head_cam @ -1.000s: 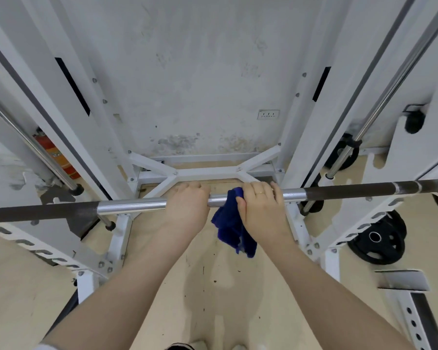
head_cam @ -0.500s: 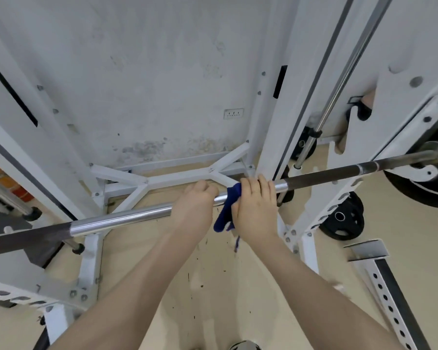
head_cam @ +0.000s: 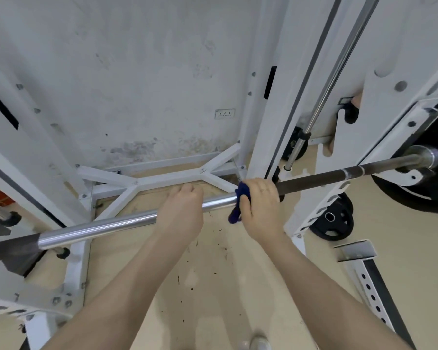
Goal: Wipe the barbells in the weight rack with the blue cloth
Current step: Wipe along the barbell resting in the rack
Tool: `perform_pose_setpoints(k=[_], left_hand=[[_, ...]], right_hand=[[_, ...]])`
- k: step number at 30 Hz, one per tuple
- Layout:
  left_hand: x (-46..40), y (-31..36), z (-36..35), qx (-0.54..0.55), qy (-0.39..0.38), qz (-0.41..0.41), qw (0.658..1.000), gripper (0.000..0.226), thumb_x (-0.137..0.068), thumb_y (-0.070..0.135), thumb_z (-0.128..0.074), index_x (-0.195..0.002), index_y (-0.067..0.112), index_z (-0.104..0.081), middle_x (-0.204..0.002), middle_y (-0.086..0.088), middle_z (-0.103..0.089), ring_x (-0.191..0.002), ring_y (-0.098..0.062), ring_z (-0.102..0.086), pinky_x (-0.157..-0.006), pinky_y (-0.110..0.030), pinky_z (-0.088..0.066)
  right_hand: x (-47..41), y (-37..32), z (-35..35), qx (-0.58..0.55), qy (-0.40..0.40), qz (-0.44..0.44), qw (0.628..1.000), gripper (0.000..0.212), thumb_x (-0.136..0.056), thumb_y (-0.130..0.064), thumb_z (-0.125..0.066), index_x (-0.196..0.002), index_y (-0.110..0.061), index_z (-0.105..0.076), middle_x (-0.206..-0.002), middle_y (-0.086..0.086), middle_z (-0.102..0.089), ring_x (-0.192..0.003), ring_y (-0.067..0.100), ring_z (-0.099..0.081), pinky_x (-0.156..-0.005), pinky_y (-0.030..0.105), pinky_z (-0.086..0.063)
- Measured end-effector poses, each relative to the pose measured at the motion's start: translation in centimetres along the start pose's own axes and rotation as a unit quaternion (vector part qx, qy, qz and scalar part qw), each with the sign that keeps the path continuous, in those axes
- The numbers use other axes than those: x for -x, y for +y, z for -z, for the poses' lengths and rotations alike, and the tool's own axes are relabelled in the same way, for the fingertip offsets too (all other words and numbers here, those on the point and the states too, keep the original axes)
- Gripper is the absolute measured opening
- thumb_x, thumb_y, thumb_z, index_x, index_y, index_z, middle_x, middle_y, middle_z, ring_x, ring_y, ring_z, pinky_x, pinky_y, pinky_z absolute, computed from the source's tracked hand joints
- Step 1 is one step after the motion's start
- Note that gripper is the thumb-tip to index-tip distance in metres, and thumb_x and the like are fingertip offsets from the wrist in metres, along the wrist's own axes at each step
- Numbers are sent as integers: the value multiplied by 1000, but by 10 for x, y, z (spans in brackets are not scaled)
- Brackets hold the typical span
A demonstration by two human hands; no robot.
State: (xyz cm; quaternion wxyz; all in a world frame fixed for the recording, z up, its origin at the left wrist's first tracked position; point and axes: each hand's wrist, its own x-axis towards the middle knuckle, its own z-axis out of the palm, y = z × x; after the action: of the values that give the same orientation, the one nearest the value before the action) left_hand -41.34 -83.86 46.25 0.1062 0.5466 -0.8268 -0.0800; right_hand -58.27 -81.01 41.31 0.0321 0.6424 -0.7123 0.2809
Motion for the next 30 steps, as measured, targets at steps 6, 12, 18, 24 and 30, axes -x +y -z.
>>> perform_pose_setpoints(k=[6,12,18,24,30], left_hand=[[-12,39,-10,69,-27,-43,996,31,-89,15,-45,-117,19,-58,-122,3,-57,-114,-24,-48,-92,-35,-40],[-22,77,-29,27,-29,-19,999,41,-95,23,-41,-136,27,-38,-133,4,-49,-122,-21,-42,-98,-31,-29],[-27,93,-32,0,-32,28,999,32,-94,27,-44,-124,22,-51,-123,-1,-52,-115,-26,-44,-93,-32,-31],[-30,113,-40,-6,5,39,999,39,-92,32,-48,-129,24,-47,-129,2,-49,-121,-23,-40,-98,-32,-31],[-35,137,-53,-30,53,35,998,28,-75,19,-71,-102,14,-66,-99,-3,-66,-95,-30,-60,-81,-38,-43]], right_hand=[[-28,62,23,205,-21,44,978,48,-91,-36,-18,-81,-15,-61,-78,0,-64,-91,23,-59,-113,39,-8],[-28,66,22,165,-16,-22,986,45,-92,-31,-21,-79,-12,-59,-79,3,-61,-85,27,-57,-104,41,-29],[-37,95,21,136,82,194,968,28,-90,-18,-40,-79,-10,-64,-74,4,-61,-72,25,-56,-100,34,-31],[-44,130,42,146,46,43,987,34,-89,-27,-35,-79,-12,-64,-77,5,-63,-75,29,-54,-75,35,-34],[-37,103,26,97,43,161,981,27,-90,-22,-45,-71,-14,-63,-75,2,-60,-71,27,-52,-65,34,-37]])
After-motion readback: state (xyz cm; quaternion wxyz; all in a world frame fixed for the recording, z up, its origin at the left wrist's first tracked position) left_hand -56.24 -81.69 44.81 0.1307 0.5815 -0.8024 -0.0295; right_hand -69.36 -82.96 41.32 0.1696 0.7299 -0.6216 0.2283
